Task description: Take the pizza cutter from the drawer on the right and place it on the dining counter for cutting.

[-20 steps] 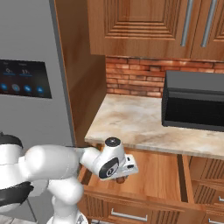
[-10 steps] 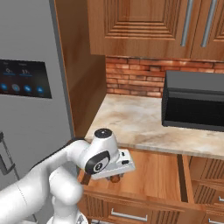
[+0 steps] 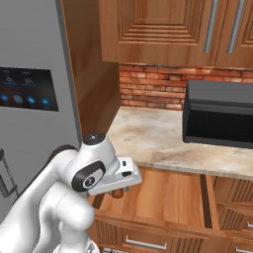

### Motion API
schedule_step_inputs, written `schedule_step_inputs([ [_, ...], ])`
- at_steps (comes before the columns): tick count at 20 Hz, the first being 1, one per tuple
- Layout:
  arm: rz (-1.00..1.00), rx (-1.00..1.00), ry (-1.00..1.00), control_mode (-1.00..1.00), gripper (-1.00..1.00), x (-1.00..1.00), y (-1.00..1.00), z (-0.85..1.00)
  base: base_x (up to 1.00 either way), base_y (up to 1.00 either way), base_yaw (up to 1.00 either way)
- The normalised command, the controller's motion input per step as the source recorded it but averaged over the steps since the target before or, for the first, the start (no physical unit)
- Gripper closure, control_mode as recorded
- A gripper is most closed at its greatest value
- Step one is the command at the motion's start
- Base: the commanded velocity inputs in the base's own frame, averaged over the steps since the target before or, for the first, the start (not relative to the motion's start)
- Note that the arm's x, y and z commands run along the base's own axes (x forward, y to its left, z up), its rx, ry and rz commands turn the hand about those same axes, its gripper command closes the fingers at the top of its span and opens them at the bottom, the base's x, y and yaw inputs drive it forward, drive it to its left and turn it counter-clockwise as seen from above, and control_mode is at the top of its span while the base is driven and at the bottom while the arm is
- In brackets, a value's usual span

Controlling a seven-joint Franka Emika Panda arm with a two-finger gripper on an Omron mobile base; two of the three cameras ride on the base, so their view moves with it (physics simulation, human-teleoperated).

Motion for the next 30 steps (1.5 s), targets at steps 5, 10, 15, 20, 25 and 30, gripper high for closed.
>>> schedule_step_inputs([
  [5,-0.14,0.12,0.0,-1.0,1.0,0.0,0.13,0.95,0.0,0.0,0.0],
  [10,-0.16,0.15,0.0,-1.0,1.0,0.0,0.21,0.81,0.0,0.0,0.0],
  [15,-0.22,0.07,0.0,-1.0,1.0,0.01,0.36,0.43,0.0,0.0,0.0],
  [20,-0.25,0.0,0.0,-1.0,1.0,0.0,0.39,0.02,0.0,0.0,0.0],
  [25,-0.1,-0.01,0.0,-1.0,1.0,0.0,0.12,0.0,0.0,0.0,0.0],
  [30,0.0,0.0,0.0,-1.0,1.0,0.0,0.0,0.0,0.0,0.0,0.0],
])
